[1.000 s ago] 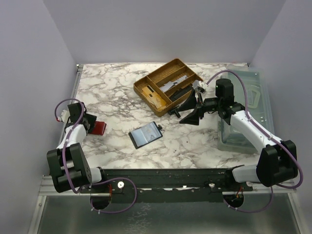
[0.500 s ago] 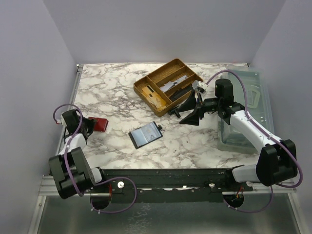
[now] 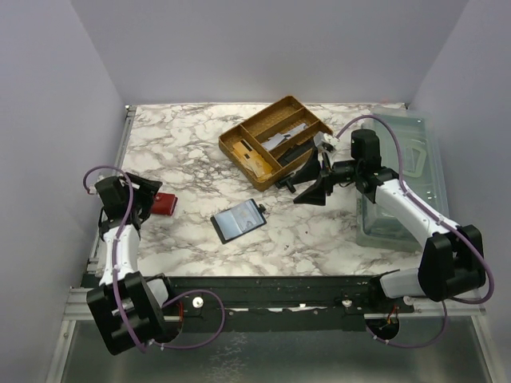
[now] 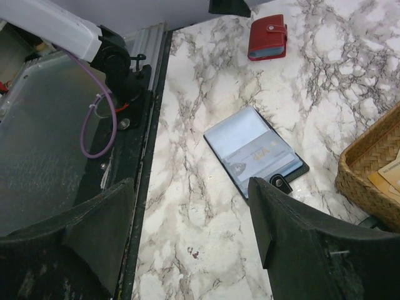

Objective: Take the credit cards out of the card holder
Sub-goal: Open the card holder at the center of the board.

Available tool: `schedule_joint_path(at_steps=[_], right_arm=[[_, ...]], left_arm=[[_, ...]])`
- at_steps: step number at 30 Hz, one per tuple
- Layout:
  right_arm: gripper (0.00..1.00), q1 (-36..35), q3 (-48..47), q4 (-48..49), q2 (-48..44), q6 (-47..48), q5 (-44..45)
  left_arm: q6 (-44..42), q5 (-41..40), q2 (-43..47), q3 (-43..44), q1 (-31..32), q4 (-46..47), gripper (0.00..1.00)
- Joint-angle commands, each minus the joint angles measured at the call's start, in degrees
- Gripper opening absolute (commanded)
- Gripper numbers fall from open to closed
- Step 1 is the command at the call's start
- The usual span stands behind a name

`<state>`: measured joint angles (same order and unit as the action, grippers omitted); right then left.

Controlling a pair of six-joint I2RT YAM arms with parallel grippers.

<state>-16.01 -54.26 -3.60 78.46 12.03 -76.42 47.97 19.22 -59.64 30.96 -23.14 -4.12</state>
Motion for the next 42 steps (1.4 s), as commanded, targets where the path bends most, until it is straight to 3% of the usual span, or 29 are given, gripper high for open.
schedule_joint_path(at_steps=[1,7,10,15,20,27,30,37,42], right_arm=[[0.79,0.3,-0.3,-0.8,1.6,-0.2,-1.4],[0.79,0.3,-0.3,-1.0,2.3,0.0,-1.3],[0.79,0.3,-0.9,-2.1,2.9,0.5,-1.5],[0.79,0.3,-1.0,-2.3,2.7,0.7,-1.4],[0.79,0.3,-0.9,-2.5,2.5,0.8,-1.4],[0.79,0.3,-1.1,-2.7,2.1,1.0,-1.4],[0.79,0.3,-1.1,-2.7,2.1,1.0,-1.5],[0.79,0.3,-1.0,-2.9,2.1,1.4,-1.1],[0.79,0.3,-1.0,-3.1,2.9,1.4,-2.1]], left_arm=[[7.7,-11.9,-0.9,0.3,-0.3,-12.1,0.84],[10.7,-10.6,3.5,-5.2,-0.4,-7.0,0.88],[13.2,-9.4,3.2,-9.7,-1.5,0.4,0.88],[16.1,-6.3,-4.8,-13.2,-2.4,11.1,0.86],[14.7,-3.4,-12.6,-13.5,-2.4,18.8,0.76],[13.8,-3.6,-15.9,-15.1,-3.6,24.0,0.34],[12.3,-1.8,-14.2,-15.3,-3.9,25.7,0.03],[7.1,4.3,-3.0,-11.8,-3.9,19.1,0.00],[6.4,16.0,4.8,-8.4,-2.9,13.4,0.00]])
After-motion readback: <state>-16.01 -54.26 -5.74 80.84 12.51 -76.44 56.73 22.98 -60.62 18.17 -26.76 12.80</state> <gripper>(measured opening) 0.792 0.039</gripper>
